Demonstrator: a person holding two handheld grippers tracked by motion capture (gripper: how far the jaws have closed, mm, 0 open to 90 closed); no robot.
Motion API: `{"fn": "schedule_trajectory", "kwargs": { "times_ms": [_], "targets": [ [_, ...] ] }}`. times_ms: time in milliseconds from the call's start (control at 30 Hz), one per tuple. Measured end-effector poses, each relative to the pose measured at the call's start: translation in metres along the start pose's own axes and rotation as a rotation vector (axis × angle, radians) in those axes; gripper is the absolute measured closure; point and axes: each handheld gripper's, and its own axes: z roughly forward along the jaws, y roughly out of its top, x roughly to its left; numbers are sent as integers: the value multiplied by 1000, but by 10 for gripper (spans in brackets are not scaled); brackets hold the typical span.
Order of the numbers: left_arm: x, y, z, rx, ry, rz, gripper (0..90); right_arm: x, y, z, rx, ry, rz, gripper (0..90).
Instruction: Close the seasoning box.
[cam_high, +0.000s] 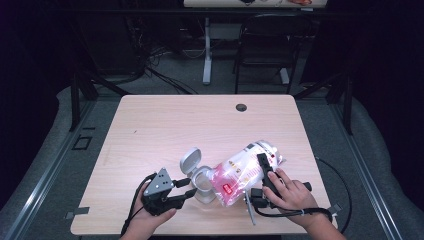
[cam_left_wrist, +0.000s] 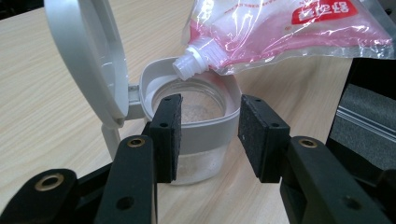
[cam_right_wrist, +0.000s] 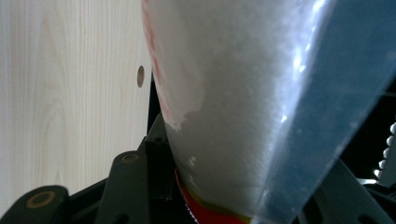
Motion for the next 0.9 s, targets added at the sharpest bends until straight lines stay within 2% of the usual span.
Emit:
{"fn": "schedule_trajectory", "kwargs": {
  "times_ms": [67,233,300,667,767,800,900],
  "targets": [
    [-1,2,3,3,-1,5,599,0,0,1,-15,-1,19,534],
    [-4,8,11,-1,-14,13,596,-4,2,1,-5,9,15,535],
    [-5,9,15,-1,-13,18,595,-5,1,2,-20,11,32,535],
    [-10,18,23,-13,16,67,597,-5,2,4,-13,24,38,537],
    [-10,18,25,-3,3,65,596,-5,1,5,-5,32,32,537],
    [-10,18,25,-2,4,67,595,-4,0,5,-15,33,46,537],
    [-11,17,26,-4,10,77,595,-3,-1,5,-8,35,46,538]
  ]
}}
